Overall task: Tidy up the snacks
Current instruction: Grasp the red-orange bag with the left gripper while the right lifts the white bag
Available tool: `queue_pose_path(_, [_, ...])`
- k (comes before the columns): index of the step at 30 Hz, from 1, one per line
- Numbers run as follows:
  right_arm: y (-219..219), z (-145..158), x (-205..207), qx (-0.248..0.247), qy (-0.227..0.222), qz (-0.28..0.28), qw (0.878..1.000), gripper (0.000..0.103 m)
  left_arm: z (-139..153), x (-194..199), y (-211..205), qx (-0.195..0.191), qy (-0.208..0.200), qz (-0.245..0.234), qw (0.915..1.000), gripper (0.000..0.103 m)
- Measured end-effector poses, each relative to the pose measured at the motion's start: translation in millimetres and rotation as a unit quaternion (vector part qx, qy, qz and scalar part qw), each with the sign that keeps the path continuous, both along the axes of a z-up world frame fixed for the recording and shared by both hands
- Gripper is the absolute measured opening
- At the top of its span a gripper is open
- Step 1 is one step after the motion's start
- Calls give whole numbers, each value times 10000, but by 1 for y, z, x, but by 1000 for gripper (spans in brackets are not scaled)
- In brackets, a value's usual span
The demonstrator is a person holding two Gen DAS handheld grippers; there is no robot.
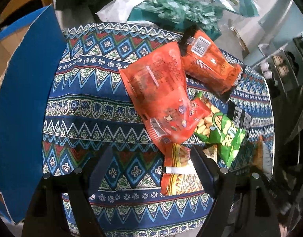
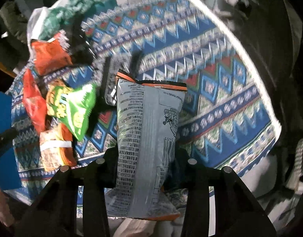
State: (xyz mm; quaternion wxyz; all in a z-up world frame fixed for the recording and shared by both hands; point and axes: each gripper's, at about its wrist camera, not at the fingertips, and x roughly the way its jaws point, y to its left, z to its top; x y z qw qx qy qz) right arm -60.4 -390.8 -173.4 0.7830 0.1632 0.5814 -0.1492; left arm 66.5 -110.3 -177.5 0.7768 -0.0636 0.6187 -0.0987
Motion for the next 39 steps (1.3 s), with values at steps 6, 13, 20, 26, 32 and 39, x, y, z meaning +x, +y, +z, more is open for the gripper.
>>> queue_pose_path(6, [23, 16, 23, -253, -296, 546, 9977, 39, -4, 12, 4, -57, 75, 295, 9995, 82])
queue_pose_path(13, [45, 24, 59, -387, -484, 1118, 9918, 39, -14, 29, 11, -377, 141, 855, 9955, 82])
queue_pose_path(20, [54, 27, 90, -421, -613, 1446, 9867, 39, -35, 46, 20, -734, 388, 1544, 9845, 82])
queue_pose_path(26, [59, 20, 99, -161, -610, 1468, 9872, 39, -37, 55, 13, -911, 262, 1686, 9811, 82])
queue_pose_path(32, [54, 17, 101, 16, -595, 1400, 9884, 39, -33, 55, 9, -1100, 270, 1771, 9776, 82])
queue_pose_path(39, [50, 20, 99, 165, -672, 1384, 9880, 39, -50, 65, -6, -1004, 517, 1775, 9776, 88])
